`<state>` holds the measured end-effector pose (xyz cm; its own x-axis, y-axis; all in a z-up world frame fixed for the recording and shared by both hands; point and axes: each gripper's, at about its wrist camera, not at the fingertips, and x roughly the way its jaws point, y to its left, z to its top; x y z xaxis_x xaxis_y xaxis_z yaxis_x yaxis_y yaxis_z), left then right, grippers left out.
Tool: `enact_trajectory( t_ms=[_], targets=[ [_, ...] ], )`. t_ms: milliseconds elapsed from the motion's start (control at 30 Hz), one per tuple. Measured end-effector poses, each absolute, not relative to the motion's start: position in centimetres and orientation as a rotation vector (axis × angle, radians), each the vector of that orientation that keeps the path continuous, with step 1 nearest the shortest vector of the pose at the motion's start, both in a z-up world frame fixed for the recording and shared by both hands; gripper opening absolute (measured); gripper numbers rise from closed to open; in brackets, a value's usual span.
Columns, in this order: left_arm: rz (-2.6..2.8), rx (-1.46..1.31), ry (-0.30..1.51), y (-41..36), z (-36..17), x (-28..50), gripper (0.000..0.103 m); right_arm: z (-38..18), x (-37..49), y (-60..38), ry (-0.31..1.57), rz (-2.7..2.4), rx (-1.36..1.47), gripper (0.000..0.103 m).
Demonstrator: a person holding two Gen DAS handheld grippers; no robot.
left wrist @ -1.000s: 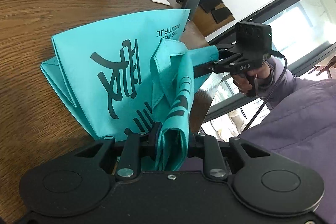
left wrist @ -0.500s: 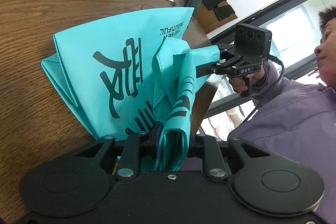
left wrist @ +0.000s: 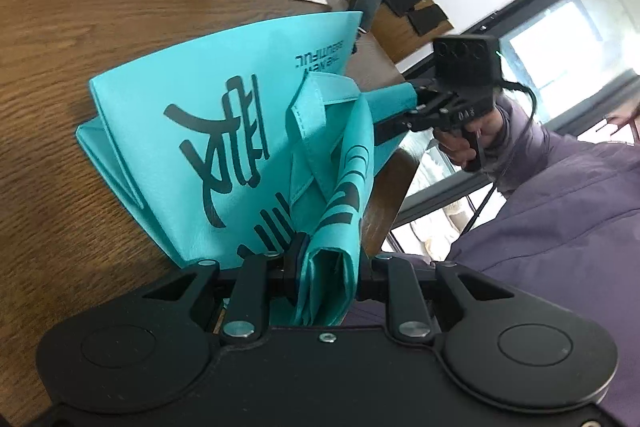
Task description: Fold shopping bag
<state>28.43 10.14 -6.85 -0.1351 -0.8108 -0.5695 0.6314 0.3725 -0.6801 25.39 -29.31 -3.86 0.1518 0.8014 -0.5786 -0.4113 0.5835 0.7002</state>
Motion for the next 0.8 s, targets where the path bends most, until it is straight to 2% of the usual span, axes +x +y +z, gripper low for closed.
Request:
enact_trajectory(
  t_ms=[533,800],
  targets=[
    [-1.248,-0.204,1.074,11.3,-6.8,27.1,0.024,-3.6,25.2,-27.9,1.181,0.777,0.451,0.020],
    [-1.162,-0.182,1.026,11.9,-5.1,25.6,0.033,-3.4,25.5,-27.3,1.190,0.765,0.421,0.019]
  ],
)
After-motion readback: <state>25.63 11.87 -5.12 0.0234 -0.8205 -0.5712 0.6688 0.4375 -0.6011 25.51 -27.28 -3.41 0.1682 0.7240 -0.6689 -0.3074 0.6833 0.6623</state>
